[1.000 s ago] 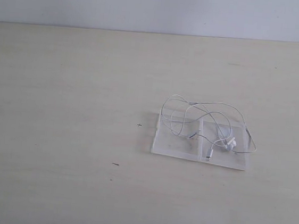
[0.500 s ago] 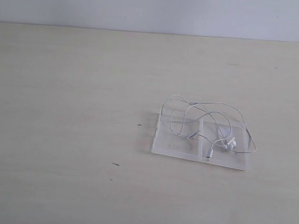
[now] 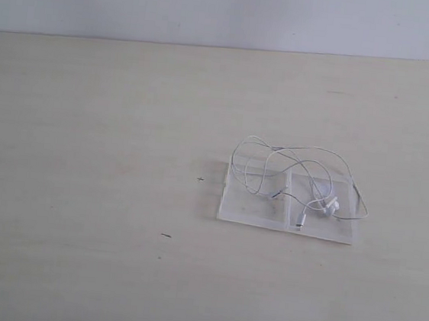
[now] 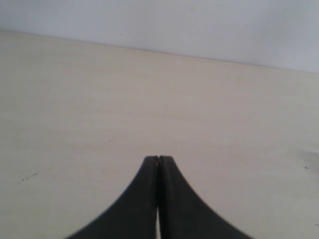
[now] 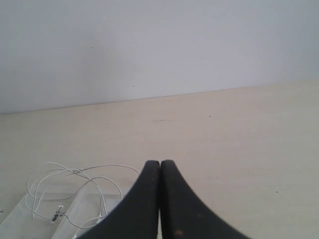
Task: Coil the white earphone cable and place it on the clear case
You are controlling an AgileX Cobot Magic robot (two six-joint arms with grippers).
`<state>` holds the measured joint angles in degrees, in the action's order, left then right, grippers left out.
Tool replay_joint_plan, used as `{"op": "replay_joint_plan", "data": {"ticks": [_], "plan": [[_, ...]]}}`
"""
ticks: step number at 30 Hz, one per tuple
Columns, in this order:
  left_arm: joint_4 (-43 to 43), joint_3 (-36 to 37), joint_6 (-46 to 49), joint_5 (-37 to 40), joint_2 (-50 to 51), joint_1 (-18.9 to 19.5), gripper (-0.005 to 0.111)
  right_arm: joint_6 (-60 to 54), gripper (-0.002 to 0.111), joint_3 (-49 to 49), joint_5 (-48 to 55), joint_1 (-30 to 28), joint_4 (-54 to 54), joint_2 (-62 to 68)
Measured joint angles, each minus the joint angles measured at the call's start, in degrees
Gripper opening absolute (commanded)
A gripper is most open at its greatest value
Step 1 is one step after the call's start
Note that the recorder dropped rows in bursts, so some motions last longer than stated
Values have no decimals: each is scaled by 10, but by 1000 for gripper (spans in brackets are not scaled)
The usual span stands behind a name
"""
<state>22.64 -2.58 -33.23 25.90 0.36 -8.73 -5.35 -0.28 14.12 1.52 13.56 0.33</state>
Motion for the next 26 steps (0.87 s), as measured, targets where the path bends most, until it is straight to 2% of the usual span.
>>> {"op": "replay_joint_plan", "data": {"ticks": [9, 26], "plan": [[1, 0, 0, 0, 0, 38, 0, 0, 0, 0, 0, 0, 0, 0], [2, 0, 0, 0, 0, 41, 0, 0, 0, 0, 0, 0, 0, 0]]}}
